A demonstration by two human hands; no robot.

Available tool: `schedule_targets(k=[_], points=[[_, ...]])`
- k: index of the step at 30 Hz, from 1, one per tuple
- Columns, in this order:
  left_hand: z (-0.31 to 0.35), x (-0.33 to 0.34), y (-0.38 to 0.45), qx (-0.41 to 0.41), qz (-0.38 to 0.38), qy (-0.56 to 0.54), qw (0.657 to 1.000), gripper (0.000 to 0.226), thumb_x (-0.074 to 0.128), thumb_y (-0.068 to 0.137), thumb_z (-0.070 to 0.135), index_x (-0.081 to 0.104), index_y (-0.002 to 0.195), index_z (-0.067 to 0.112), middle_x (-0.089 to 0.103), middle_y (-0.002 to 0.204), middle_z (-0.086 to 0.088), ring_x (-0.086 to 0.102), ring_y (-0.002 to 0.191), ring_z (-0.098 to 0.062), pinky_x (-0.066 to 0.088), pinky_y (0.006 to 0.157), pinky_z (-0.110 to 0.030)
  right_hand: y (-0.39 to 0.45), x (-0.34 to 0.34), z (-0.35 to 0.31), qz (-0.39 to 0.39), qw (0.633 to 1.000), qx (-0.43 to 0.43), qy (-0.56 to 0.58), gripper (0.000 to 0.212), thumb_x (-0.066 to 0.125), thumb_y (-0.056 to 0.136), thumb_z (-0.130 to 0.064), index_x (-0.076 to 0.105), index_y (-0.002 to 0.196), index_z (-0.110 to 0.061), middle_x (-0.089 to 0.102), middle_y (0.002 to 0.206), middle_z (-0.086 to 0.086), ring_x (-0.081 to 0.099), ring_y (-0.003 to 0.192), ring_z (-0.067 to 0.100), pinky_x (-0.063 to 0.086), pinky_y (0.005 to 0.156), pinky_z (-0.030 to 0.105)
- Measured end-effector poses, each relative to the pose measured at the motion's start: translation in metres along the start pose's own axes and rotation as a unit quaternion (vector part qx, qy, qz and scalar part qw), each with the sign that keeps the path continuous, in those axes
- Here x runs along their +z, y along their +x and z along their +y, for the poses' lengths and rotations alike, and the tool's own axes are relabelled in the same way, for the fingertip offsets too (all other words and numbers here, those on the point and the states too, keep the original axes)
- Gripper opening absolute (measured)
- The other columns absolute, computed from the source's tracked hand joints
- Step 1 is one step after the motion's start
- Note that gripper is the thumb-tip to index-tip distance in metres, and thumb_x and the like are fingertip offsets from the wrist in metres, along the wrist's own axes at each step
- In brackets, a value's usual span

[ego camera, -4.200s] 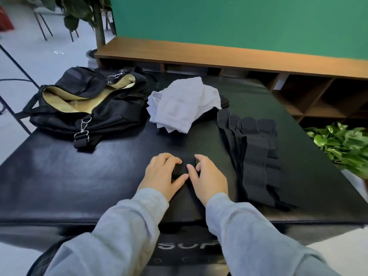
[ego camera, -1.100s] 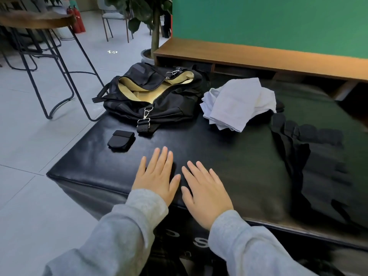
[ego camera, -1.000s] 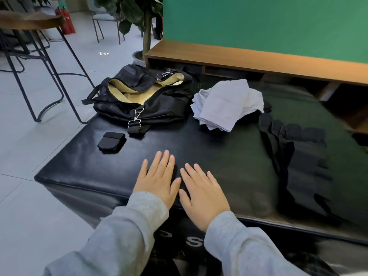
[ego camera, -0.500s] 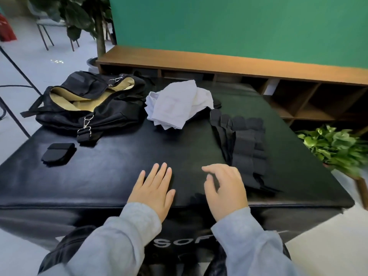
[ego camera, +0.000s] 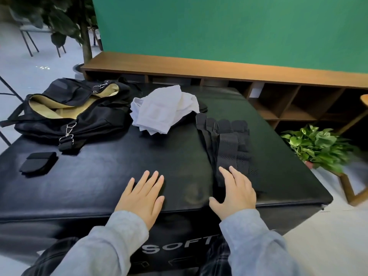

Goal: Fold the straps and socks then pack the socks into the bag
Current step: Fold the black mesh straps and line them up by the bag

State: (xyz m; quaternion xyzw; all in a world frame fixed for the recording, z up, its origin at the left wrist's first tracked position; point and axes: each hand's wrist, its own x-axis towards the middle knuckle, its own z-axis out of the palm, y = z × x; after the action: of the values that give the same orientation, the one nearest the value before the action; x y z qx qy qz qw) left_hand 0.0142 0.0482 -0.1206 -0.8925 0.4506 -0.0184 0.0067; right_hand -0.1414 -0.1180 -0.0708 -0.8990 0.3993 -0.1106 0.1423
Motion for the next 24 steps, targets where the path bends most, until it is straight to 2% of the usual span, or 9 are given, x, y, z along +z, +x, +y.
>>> schedule_targets(k=[2,4,8,10,12,16,18,20,24], points=[[0.000,-0.001,0.000,-0.002,0.003,0.007,1.000,0.072,0.000,0.099,0.039,0.065,0.118,0.015,0.062,0.123,-0.002,0.060,0.113,-0.024,0.029,0.093,-0.041,0.001,0.001,0.002,0.006,1.000,-0.001,-0.005,0.064,0.060,0.085,-0.036,0.030,0.142,-0.035,0.019,0.152,-0.014,0.013,0.139,0.011,0.016,0.110,0.030],[-0.002,0.001,0.000,-0.006,0.007,0.004,1.000,0.071,0.000,0.099,0.040,0.064,0.118,0.016,0.062,0.124,-0.001,0.059,0.114,-0.024,0.029,0.093,-0.041,0.002,0.001,0.005,0.047,0.999,0.004,0.017,0.045,0.056,0.089,-0.027,0.048,0.133,-0.031,0.036,0.145,-0.014,0.025,0.134,0.012,0.021,0.105,0.029],[-0.003,0.001,0.000,-0.004,0.018,0.006,1.000,0.070,0.001,0.099,0.040,0.063,0.119,0.018,0.062,0.124,0.001,0.056,0.116,-0.023,0.028,0.095,-0.040,0.004,0.005,0.010,0.100,0.992,0.000,0.081,0.026,0.056,0.091,-0.017,0.066,0.114,-0.021,0.060,0.122,-0.006,0.043,0.111,0.018,0.032,0.093,0.026],[-0.004,0.001,0.000,-0.006,0.018,0.012,1.000,0.070,0.001,0.099,0.040,0.064,0.119,0.018,0.061,0.124,0.002,0.057,0.116,-0.023,0.028,0.095,-0.040,0.005,0.006,0.011,0.097,0.989,-0.009,0.111,0.024,0.054,0.093,-0.017,0.067,0.113,-0.019,0.062,0.116,-0.005,0.038,0.100,0.012,0.027,0.090,0.015],[-0.004,0.002,0.000,-0.007,0.028,0.013,0.999,0.070,0.000,0.099,0.041,0.063,0.120,0.018,0.061,0.125,0.002,0.057,0.117,-0.024,0.029,0.095,-0.041,0.004,0.007,0.011,0.102,0.986,-0.016,0.133,0.024,0.053,0.093,-0.015,0.067,0.113,-0.017,0.062,0.114,-0.003,0.034,0.096,0.009,0.022,0.085,0.010],[-0.004,0.003,0.000,-0.006,0.038,0.020,0.999,0.069,0.000,0.098,0.041,0.062,0.121,0.021,0.060,0.127,0.003,0.056,0.119,-0.022,0.045,0.096,-0.044,0.001,0.001,0.008,0.150,0.962,-0.017,0.226,0.024,0.052,0.093,-0.010,0.068,0.110,-0.018,0.062,0.106,-0.008,0.046,0.093,0.007,0.027,0.077,0.000],[-0.005,0.003,-0.001,-0.002,0.035,0.021,0.999,0.068,0.001,0.098,0.041,0.061,0.123,0.021,0.059,0.128,0.003,0.054,0.120,-0.022,0.037,0.100,-0.042,-0.003,-0.004,0.005,0.149,0.937,-0.008,0.315,0.025,0.050,0.095,-0.011,0.065,0.109,-0.025,0.058,0.105,-0.018,0.051,0.097,-0.007,0.028,0.076,-0.006],[-0.005,0.002,-0.001,-0.001,0.038,0.019,0.999,0.067,0.001,0.098,0.042,0.060,0.124,0.020,0.057,0.130,0.003,0.053,0.121,-0.022,0.028,0.098,-0.040,-0.007,-0.003,0.000,0.160,0.918,-0.026,0.362,0.023,0.049,0.096,-0.017,0.063,0.108,-0.031,0.056,0.109,-0.026,0.047,0.102,-0.020,0.029,0.082,-0.005],[-0.005,0.001,-0.002,0.001,0.049,0.003,0.999,0.066,0.002,0.098,0.043,0.058,0.126,0.021,0.057,0.131,0.003,0.052,0.123,-0.022,0.026,0.098,-0.039,-0.013,0.011,-0.005,0.165,0.918,-0.107,0.344,0.027,0.046,0.089,-0.029,0.059,0.111,-0.037,0.056,0.119,-0.020,0.045,0.117,-0.011,0.029,0.097,0.003]])
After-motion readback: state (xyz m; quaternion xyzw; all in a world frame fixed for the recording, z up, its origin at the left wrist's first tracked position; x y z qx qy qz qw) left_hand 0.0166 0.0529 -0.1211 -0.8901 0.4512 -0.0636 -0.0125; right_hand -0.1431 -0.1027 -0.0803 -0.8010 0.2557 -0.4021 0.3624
